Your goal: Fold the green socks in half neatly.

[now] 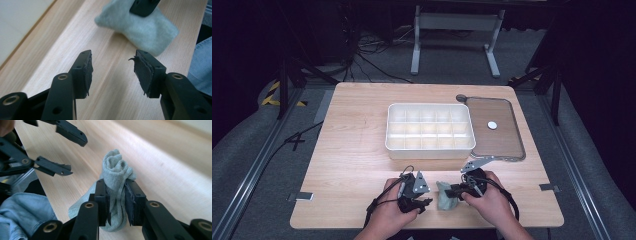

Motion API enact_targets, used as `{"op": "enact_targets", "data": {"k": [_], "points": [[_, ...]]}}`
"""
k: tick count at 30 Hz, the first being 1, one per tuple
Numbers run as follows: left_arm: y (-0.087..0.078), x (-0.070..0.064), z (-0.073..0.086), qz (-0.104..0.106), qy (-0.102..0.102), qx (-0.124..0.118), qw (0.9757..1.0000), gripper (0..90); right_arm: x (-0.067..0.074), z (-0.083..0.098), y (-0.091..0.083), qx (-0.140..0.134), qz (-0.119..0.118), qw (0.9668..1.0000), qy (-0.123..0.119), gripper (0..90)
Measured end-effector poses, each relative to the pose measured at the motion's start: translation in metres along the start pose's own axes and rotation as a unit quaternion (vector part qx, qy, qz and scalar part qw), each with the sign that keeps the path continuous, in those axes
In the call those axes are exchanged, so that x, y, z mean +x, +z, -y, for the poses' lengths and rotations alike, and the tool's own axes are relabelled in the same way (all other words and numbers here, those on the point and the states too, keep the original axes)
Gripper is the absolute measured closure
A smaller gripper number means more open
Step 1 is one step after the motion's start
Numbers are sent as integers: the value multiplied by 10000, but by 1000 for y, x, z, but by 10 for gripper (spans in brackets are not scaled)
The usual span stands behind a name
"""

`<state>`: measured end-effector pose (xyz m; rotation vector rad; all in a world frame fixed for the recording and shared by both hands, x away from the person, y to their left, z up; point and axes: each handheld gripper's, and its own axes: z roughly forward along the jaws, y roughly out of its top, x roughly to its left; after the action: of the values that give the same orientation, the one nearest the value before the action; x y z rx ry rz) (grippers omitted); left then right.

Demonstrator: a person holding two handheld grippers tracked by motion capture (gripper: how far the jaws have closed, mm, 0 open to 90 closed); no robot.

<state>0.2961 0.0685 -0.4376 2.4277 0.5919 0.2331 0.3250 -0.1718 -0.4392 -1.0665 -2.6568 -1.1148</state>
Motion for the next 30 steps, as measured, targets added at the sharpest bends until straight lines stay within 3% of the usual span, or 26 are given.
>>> {"op": "enact_targets", "data": {"k": [4, 8, 13, 20, 25, 30], "points": [[-6, 7, 2, -34, -66, -39, 10000, 482, 4, -5, -13, -305, 135, 9987, -373, 743], [-14, 16, 6, -79, -192, -73, 9998, 480, 5, -12, -24, -469, 208, 9973, -520, 742], [-23, 27, 11, -122, -395, -151, 9990, 478, 5, -24, -35, -516, 392, 9951, -753, 741], [-29, 34, 14, -141, -425, -155, 9989, 474, 3, -36, -48, -542, 537, 9932, -875, 738], [-32, 38, 15, -153, -439, -192, 9987, 469, -2, -43, -56, -535, 781, 9881, -1216, 734], [-32, 39, 16, -170, -485, -199, 9985, 470, -8, -48, -60, -558, 943, 9856, -1290, 734]]}}
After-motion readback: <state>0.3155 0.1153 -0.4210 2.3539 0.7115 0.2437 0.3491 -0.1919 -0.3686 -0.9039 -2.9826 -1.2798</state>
